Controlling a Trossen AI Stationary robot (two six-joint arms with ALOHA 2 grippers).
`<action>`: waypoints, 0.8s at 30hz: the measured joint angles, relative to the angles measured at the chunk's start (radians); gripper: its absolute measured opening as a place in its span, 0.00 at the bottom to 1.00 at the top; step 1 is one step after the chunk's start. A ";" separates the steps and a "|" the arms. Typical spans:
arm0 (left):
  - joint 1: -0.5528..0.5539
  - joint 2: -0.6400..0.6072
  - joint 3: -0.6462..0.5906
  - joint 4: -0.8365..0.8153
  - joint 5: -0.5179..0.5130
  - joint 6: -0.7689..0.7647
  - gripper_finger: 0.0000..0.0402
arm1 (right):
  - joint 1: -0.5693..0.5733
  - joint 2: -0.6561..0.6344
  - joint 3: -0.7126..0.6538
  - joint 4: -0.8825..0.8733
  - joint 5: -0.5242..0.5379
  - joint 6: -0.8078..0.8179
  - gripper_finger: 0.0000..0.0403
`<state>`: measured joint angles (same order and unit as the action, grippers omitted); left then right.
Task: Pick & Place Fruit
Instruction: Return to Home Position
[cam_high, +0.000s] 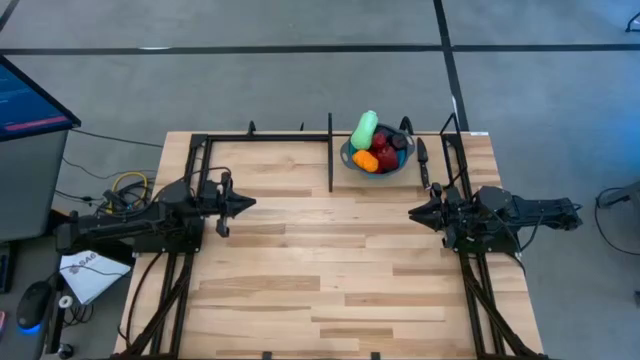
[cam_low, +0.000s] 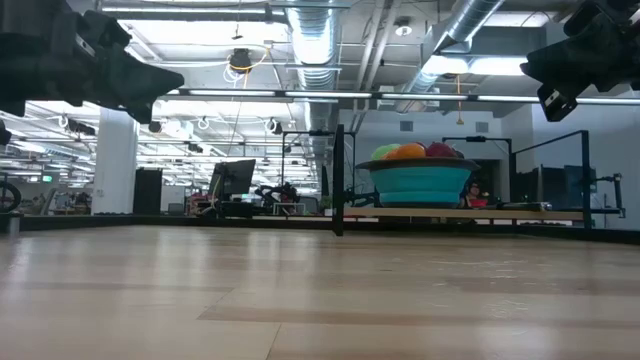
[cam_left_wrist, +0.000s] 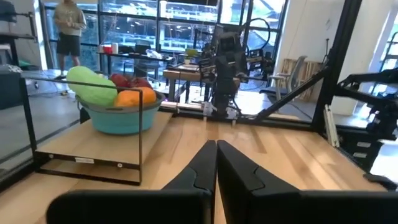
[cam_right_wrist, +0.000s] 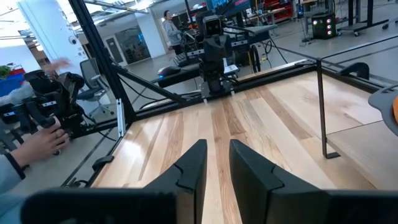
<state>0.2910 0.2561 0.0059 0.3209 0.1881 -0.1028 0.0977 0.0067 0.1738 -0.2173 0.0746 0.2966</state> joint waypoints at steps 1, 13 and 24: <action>0.001 0.003 0.000 0.000 0.000 0.013 0.02 | 0.000 0.000 0.000 0.000 0.000 0.000 0.16; -0.130 -0.241 0.000 -0.269 -0.123 0.148 0.02 | 0.000 0.000 0.000 -0.007 0.000 0.000 0.16; -0.173 -0.256 0.001 -0.302 -0.210 0.305 0.02 | 0.000 0.000 0.001 -0.007 0.000 0.000 0.16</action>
<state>0.1180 -0.0002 0.0071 0.0189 -0.0216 0.2025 0.0976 0.0063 0.1745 -0.2241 0.0750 0.2966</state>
